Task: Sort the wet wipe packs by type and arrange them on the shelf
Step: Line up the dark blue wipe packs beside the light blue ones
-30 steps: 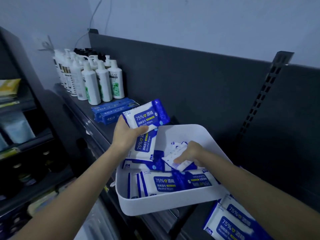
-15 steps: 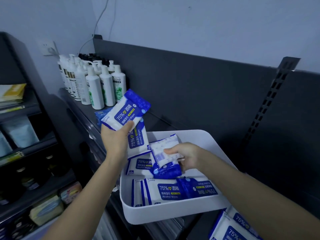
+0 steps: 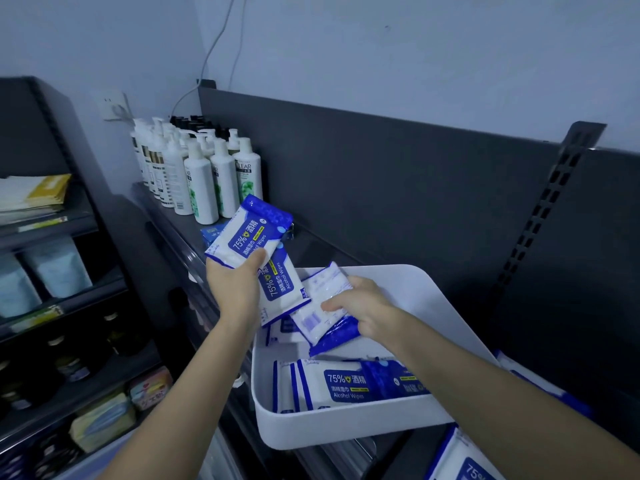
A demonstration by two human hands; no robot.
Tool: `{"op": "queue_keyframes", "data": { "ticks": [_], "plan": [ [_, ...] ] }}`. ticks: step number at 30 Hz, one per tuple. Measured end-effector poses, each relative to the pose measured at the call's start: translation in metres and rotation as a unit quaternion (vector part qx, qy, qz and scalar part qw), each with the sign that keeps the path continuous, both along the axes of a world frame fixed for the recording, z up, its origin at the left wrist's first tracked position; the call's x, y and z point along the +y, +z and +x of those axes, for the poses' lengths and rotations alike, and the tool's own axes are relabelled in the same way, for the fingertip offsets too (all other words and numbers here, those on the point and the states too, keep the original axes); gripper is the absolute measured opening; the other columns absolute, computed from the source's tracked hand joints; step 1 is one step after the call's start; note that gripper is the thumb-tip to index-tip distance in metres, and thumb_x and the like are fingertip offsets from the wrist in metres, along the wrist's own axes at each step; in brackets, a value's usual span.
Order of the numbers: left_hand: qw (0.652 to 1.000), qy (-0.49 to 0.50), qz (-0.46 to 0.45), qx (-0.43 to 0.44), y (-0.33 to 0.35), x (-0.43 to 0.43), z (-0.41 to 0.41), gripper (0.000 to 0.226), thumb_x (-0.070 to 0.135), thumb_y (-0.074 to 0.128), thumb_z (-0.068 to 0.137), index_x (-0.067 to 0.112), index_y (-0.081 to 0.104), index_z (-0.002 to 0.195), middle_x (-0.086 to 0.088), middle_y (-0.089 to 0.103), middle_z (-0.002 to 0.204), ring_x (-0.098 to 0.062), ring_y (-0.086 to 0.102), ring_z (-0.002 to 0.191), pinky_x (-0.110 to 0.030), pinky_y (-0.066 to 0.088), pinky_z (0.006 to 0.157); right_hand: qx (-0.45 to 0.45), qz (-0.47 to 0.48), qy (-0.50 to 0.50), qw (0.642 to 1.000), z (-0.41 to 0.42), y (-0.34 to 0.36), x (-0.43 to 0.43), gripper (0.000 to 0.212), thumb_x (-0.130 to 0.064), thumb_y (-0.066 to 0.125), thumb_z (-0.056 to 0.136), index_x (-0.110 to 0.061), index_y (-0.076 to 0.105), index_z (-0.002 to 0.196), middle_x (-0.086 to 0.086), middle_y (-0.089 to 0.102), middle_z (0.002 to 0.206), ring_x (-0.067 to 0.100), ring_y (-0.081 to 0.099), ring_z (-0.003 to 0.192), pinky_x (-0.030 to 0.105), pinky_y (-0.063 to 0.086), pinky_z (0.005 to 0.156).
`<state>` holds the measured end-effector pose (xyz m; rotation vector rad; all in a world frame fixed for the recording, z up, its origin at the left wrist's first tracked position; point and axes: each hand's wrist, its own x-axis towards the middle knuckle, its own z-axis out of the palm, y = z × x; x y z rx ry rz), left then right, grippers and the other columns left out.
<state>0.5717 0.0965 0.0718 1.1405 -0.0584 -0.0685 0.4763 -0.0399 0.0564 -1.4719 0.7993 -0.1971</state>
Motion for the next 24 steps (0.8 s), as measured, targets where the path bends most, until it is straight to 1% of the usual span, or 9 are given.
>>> {"op": "queue_keyframes", "data": {
  "ticks": [4, 7, 9, 12, 14, 18, 21, 24],
  "plan": [
    [0.999, -0.020, -0.034, 0.019, 0.015, -0.008, -0.014, 0.041, 0.004, 0.071, 0.080, 0.016, 0.057, 0.116, -0.003, 0.072, 0.103, -0.020, 0.072, 0.085, -0.036, 0.059, 0.069, -0.065, -0.045, -0.048, 0.996, -0.025, 0.026, -0.012, 0.031, 0.014, 0.070, 0.070, -0.004, 0.066, 0.095, 0.014, 0.072, 0.094, 0.029, 0.070, 0.085, 0.039, 0.058, 0.073],
    [0.997, -0.062, -0.044, 0.008, 0.028, -0.021, -0.031, 0.039, 0.002, 0.070, 0.079, 0.015, 0.059, 0.113, -0.005, 0.073, 0.102, -0.024, 0.072, 0.086, -0.043, 0.059, 0.074, -0.101, -0.071, -0.082, 0.989, -0.055, 0.047, -0.024, 0.032, 0.013, 0.071, 0.069, -0.003, 0.065, 0.095, 0.012, 0.072, 0.093, 0.027, 0.069, 0.081, 0.040, 0.058, 0.075],
    [0.994, -0.097, -0.053, -0.008, 0.035, -0.031, -0.045, 0.035, 0.000, 0.068, 0.081, 0.015, 0.061, 0.112, -0.006, 0.073, 0.102, -0.026, 0.072, 0.089, -0.045, 0.059, 0.077, -0.126, -0.077, -0.104, 0.984, -0.079, 0.060, -0.033, 0.032, 0.015, 0.069, 0.069, 0.000, 0.065, 0.096, 0.015, 0.071, 0.094, 0.029, 0.068, 0.081, 0.043, 0.056, 0.077],
    [0.987, -0.148, -0.064, -0.023, 0.048, -0.044, -0.074, 0.032, 0.006, 0.064, 0.088, 0.011, 0.058, 0.119, -0.008, 0.072, 0.107, -0.026, 0.071, 0.090, -0.038, 0.059, 0.070, -0.158, -0.088, -0.138, 0.974, -0.119, 0.078, -0.049, 0.033, 0.015, 0.069, 0.069, 0.001, 0.065, 0.098, 0.017, 0.072, 0.096, 0.034, 0.070, 0.088, 0.049, 0.057, 0.082],
    [0.980, -0.184, -0.060, -0.038, 0.056, -0.053, -0.096, 0.030, 0.010, 0.063, 0.090, 0.011, 0.057, 0.120, -0.007, 0.072, 0.105, -0.023, 0.072, 0.086, -0.035, 0.058, 0.066, -0.178, -0.094, -0.157, 0.967, -0.147, 0.087, -0.059, 0.034, 0.015, 0.069, 0.069, 0.001, 0.065, 0.100, 0.017, 0.072, 0.097, 0.035, 0.070, 0.090, 0.048, 0.057, 0.082],
    [0.965, -0.255, -0.039, -0.050, 0.067, -0.071, -0.143, 0.033, 0.016, 0.065, 0.090, 0.013, 0.055, 0.121, -0.003, 0.074, 0.101, -0.019, 0.073, 0.082, -0.033, 0.059, 0.064, -0.193, -0.118, -0.176, 0.958, -0.211, 0.097, -0.072, 0.036, 0.012, 0.071, 0.070, -0.004, 0.066, 0.102, 0.012, 0.074, 0.095, 0.031, 0.071, 0.087, 0.043, 0.058, 0.077],
    [0.947, -0.316, -0.028, -0.061, 0.065, -0.088, -0.183, 0.031, 0.016, 0.066, 0.089, 0.013, 0.056, 0.118, -0.005, 0.074, 0.100, -0.022, 0.073, 0.083, -0.035, 0.060, 0.064, -0.186, -0.142, -0.190, 0.954, -0.263, 0.093, -0.072, 0.037, 0.012, 0.071, 0.070, -0.004, 0.066, 0.104, 0.012, 0.074, 0.096, 0.029, 0.071, 0.086, 0.041, 0.058, 0.076],
    [0.925, -0.374, -0.007, -0.066, 0.051, -0.105, -0.224, 0.028, 0.016, 0.065, 0.090, 0.012, 0.058, 0.116, -0.007, 0.074, 0.099, -0.026, 0.073, 0.083, -0.040, 0.060, 0.068, -0.174, -0.133, -0.230, 0.948, -0.312, 0.078, -0.072, 0.039, 0.013, 0.073, 0.068, -0.004, 0.067, 0.103, 0.013, 0.074, 0.094, 0.029, 0.071, 0.084, 0.041, 0.058, 0.074]
  ]
}}
